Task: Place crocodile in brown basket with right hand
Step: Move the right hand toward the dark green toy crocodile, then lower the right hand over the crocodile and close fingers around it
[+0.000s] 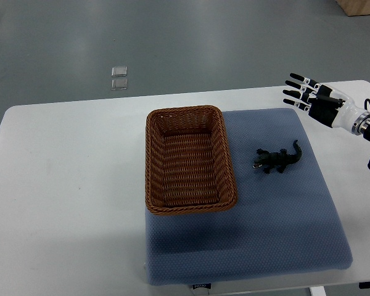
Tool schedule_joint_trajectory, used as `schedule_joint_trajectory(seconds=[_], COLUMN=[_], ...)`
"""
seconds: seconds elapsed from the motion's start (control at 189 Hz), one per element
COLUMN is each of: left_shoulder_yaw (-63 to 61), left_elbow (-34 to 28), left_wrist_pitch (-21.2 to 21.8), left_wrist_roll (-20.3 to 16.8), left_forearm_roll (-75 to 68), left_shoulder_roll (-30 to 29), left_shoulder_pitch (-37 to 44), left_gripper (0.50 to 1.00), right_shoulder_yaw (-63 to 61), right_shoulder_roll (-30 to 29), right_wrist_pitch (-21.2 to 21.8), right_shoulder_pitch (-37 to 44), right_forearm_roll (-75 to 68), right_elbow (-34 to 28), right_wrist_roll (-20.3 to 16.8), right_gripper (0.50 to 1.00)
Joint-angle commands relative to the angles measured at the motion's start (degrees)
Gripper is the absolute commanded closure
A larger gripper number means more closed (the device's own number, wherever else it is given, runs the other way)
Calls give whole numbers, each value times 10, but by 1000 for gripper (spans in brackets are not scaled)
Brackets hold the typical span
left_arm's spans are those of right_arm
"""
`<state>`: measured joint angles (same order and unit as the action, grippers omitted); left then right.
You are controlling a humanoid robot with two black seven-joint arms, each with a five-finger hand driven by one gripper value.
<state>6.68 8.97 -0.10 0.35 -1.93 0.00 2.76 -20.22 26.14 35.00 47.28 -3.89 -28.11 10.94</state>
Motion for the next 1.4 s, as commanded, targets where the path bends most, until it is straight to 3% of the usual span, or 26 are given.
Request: schedule_joint_trajectory(seconds=[0.0, 0.09, 0.286, 0.477, 0.679, 0.811, 0.933, 1.156, 1.278, 1.394], left_shoulder_yaw=[0, 0, 0, 0, 0, 0, 0, 0, 0, 0], left_elbow=[0, 0, 0, 0, 0, 0, 0, 0, 0, 0], left_wrist_pitch=[0, 0, 0, 0, 0, 0, 0, 0, 0, 0], left_wrist_roll=[0, 0, 0, -1, 0, 0, 0, 0, 0, 0], left_forearm_roll=[0, 0, 0, 0, 0, 0, 0, 0, 0, 0], left_shoulder_roll=[0, 0, 0, 0, 0, 0, 0, 0, 0, 0], left_shoulder_pitch=[0, 0, 0, 0, 0, 0, 0, 0, 0, 0], left_gripper=[500, 500, 500, 500, 500, 500, 500, 500, 500, 500], right_shoulder_yaw=[-2, -9, -9, -2, 13, 30, 57, 147, 193, 253], right_shoulder_roll=[4, 15, 37, 69, 80, 83, 86, 119, 120, 121], right_wrist_pitch=[0, 0, 0, -13, -158, -228, -268, -289, -346, -426], right_shoulder_pitch=[11, 26, 61, 70, 69, 69, 70, 117, 132, 146], right_forearm_roll=[79, 158, 324, 539, 790, 849, 855, 870, 909, 961], right_elbow=[-1, -3, -12, -92, -140, -147, -174, -207, -206, -203], right_wrist_roll=[1, 26, 117, 240, 241, 241, 241, 241, 241, 241], right_gripper=[568, 568, 568, 568, 570, 568, 568, 568, 570, 572])
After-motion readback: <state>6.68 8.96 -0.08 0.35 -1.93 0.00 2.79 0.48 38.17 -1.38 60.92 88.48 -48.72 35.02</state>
